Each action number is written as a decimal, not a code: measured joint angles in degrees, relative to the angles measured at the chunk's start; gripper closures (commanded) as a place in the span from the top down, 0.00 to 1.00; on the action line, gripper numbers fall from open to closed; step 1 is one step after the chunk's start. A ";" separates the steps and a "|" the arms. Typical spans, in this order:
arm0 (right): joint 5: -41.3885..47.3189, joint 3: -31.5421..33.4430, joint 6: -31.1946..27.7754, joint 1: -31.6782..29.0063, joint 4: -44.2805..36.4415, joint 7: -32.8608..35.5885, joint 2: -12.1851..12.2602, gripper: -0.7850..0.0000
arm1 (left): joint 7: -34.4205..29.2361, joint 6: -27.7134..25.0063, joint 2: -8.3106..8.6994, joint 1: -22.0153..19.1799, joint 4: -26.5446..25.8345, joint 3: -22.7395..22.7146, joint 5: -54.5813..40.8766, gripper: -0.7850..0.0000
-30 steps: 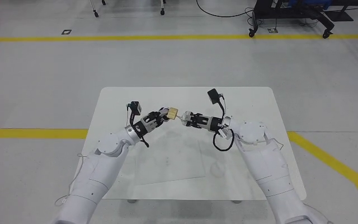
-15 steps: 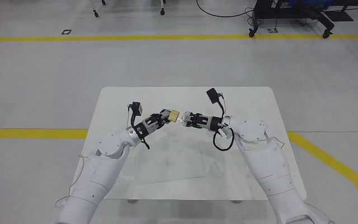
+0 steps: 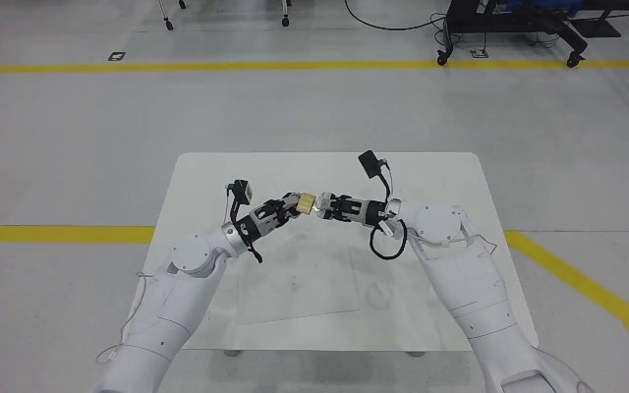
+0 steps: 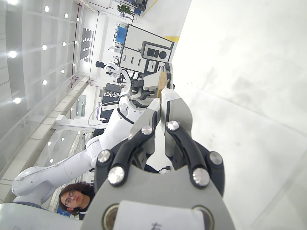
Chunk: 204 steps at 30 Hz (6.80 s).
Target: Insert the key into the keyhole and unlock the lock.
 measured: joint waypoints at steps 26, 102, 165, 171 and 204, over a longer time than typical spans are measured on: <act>1.16 -0.10 -0.11 0.42 0.61 0.12 -0.01 1.00 | 0.04 0.16 0.14 0.04 0.59 -1.57 -2.56 0.00; 2.27 -2.40 4.06 -0.55 -0.87 -7.01 -0.26 1.00 | 1.60 0.16 0.28 0.62 -0.41 -1.92 -1.47 0.00; 17.04 -2.71 7.39 0.78 4.75 -1.68 -0.99 0.00 | 11.39 -4.11 0.10 5.66 -8.31 -2.20 4.72 0.00; 21.60 -1.28 11.85 -0.30 4.42 0.10 -0.77 0.00 | 11.83 -4.64 0.20 7.28 -10.98 -2.41 5.32 0.00; 40.28 -1.04 35.78 3.98 13.93 11.46 -0.60 0.00 | 16.44 -15.70 0.35 8.64 -11.99 -1.81 18.15 0.00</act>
